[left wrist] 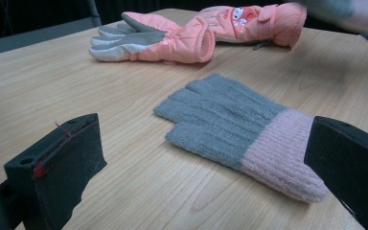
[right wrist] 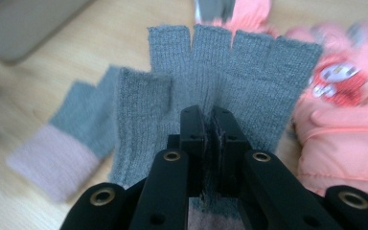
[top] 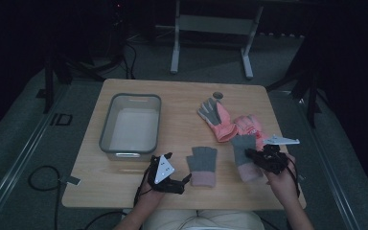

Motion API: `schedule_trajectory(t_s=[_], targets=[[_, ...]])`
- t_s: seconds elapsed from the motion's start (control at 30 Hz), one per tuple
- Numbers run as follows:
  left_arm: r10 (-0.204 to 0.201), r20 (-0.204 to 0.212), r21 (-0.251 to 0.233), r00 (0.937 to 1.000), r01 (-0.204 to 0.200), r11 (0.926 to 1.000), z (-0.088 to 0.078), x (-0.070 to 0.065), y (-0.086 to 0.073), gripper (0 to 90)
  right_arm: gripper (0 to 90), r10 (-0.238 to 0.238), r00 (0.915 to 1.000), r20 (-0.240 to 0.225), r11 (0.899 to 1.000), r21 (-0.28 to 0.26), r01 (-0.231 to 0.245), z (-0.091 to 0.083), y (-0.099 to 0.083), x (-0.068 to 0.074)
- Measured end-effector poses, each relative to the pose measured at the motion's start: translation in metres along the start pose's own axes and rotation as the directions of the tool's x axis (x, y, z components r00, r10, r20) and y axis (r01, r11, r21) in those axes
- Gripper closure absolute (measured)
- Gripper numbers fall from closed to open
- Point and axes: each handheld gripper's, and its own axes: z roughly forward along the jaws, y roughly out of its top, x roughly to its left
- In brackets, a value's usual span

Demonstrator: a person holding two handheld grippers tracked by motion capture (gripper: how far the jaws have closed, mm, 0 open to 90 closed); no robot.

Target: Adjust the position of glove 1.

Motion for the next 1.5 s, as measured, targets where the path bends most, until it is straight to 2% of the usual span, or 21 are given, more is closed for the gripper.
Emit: schedule_trajectory(t_s=[0.03,0.1,0.17,0.2,0.23,0.3,0.4,0.47,0.63,0.8,0.87,1.13,1.2,1.27,1.3,1.37,1.43,1.5], targets=[[0.002,0.000,0.001,1.0000,-0.002,1.0000,0.000,0.000,0.000,0.0,84.6,0.008,1.0000,0.005,1.000,-0.005,-0.008,-0.004,0.001,0.005],[0.005,0.002,0.005,1.0000,-0.005,1.0000,0.000,0.000,0.000,0.0,84.6,0.060,0.9980,-0.019,0.998,-0.023,-0.061,-0.009,0.000,0.012],[0.008,0.002,0.006,1.0000,-0.008,0.9999,0.000,0.000,0.000,0.0,84.6,0.065,0.9973,0.034,0.998,-0.023,-0.064,-0.009,-0.001,0.019],[0.009,0.002,0.006,1.0000,-0.009,0.9999,0.000,0.000,0.000,0.0,84.6,0.082,0.9955,0.047,0.996,-0.023,-0.081,-0.008,-0.003,0.021],[0.009,0.002,0.006,1.0000,-0.009,0.9999,0.000,0.000,0.000,0.0,84.6,0.107,0.9928,0.055,0.994,-0.023,-0.106,-0.006,-0.007,0.022],[0.009,0.002,0.006,1.0000,-0.009,0.9999,0.000,0.000,0.000,0.0,84.5,0.122,0.9880,0.094,0.993,-0.005,-0.122,0.002,-0.017,0.026],[0.009,0.003,0.005,1.0000,-0.009,0.9999,0.000,0.000,0.000,0.0,83.9,0.126,0.9893,0.074,0.992,0.022,-0.128,0.016,-0.030,0.028],[0.012,0.002,0.006,0.9999,-0.012,0.9999,0.000,0.000,0.000,0.0,83.9,0.131,0.9859,0.104,0.991,0.029,-0.134,0.025,-0.036,0.027],[0.010,0.002,0.005,0.9999,-0.010,0.9999,0.000,0.000,0.000,0.0,83.9,0.192,0.9703,0.148,0.978,0.052,-0.201,0.043,-0.045,0.015],[0.011,0.003,0.005,0.9999,-0.011,0.9999,0.000,0.000,0.000,0.0,80.9,0.197,0.9657,0.169,0.975,0.067,-0.211,0.051,-0.049,0.010],[0.013,0.003,0.005,0.9999,-0.013,0.9999,0.000,0.000,0.000,0.0,74.2,0.200,0.9651,0.169,0.973,0.080,-0.216,0.055,-0.051,0.009],[0.015,0.004,0.007,0.9999,-0.015,0.9999,0.000,0.000,0.000,0.0,65.6,0.184,0.9697,0.160,0.976,0.084,-0.199,0.058,-0.053,0.007],[0.014,0.005,0.006,0.9999,-0.014,0.9999,0.000,0.000,0.000,0.0,62.0,0.174,0.9757,0.133,0.979,0.083,-0.186,0.056,-0.051,0.006],[0.011,0.005,0.005,0.9999,-0.011,0.9999,0.000,0.000,0.000,0.0,57.2,0.145,0.9819,0.122,0.986,0.065,-0.154,0.050,-0.047,0.004],[0.010,0.006,0.005,0.9999,-0.010,0.9999,0.000,0.000,0.000,0.0,53.1,0.132,0.9865,0.097,0.989,0.059,-0.138,0.048,-0.045,0.002],[0.010,0.007,0.005,0.9999,-0.010,0.9999,0.000,0.000,0.000,0.0,48.1,0.089,0.9937,0.068,0.993,0.077,-0.094,0.045,-0.041,-0.004],[0.010,0.006,0.004,0.9999,-0.010,0.9999,0.000,0.000,0.000,0.0,47.9,0.046,0.9986,0.028,0.995,0.091,-0.048,0.042,-0.038,-0.011],[0.013,0.006,0.005,0.9999,-0.013,0.9999,0.000,0.000,0.000,0.0,52.3,-0.020,0.9994,-0.029,0.995,0.094,0.023,0.039,-0.035,-0.017]])
